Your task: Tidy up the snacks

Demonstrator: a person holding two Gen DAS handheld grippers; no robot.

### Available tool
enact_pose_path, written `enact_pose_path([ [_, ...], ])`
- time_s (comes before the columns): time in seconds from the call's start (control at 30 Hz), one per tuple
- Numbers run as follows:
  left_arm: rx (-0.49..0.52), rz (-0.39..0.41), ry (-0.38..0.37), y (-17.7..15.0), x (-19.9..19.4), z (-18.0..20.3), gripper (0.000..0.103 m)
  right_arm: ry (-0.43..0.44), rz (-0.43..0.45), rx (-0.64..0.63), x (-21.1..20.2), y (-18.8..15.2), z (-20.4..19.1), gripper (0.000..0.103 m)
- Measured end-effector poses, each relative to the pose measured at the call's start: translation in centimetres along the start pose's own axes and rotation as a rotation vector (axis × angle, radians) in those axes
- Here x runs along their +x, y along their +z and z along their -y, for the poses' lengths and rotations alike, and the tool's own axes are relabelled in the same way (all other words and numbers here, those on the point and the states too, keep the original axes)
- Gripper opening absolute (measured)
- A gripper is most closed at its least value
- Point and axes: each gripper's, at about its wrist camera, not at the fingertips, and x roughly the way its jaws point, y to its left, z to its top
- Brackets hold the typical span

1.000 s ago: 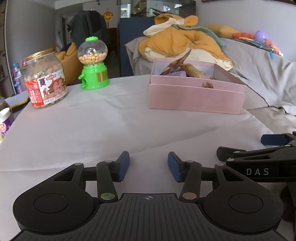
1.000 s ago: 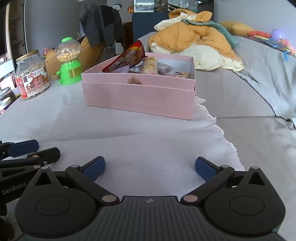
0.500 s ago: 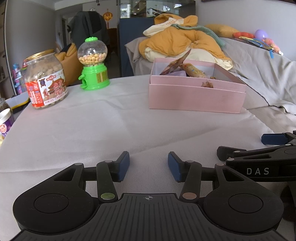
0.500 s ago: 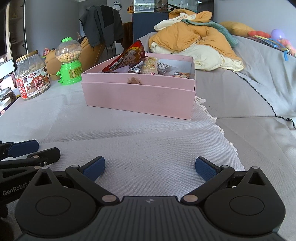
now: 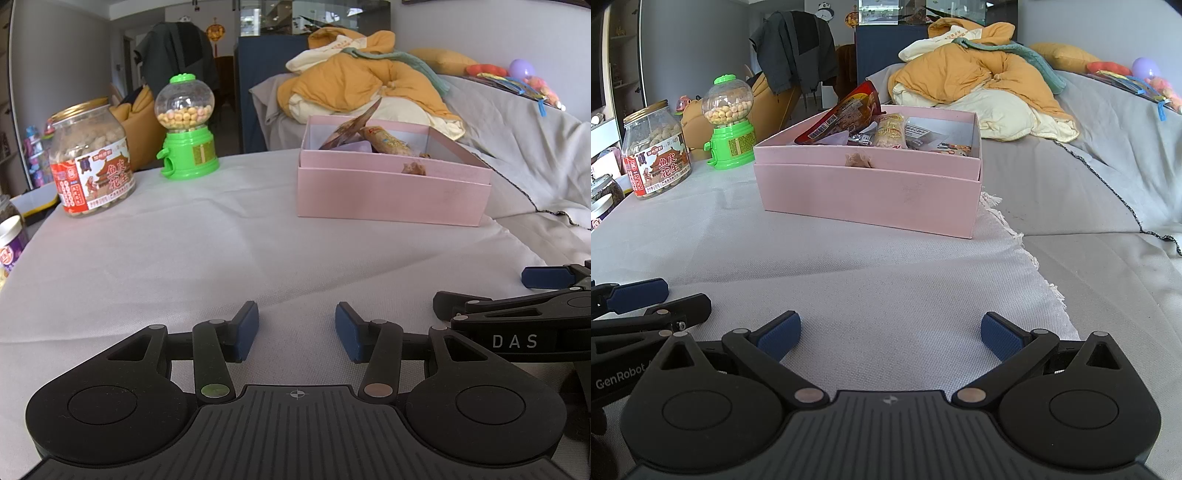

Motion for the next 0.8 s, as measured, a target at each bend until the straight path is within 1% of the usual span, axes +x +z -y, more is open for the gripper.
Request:
enact_pose_path([
  [0.8,0.007,-0.001,0.005,0.02,-0.04,0.28,0.053,0.0,0.0,0.0,0.0,-0.01,0.0,0.103],
])
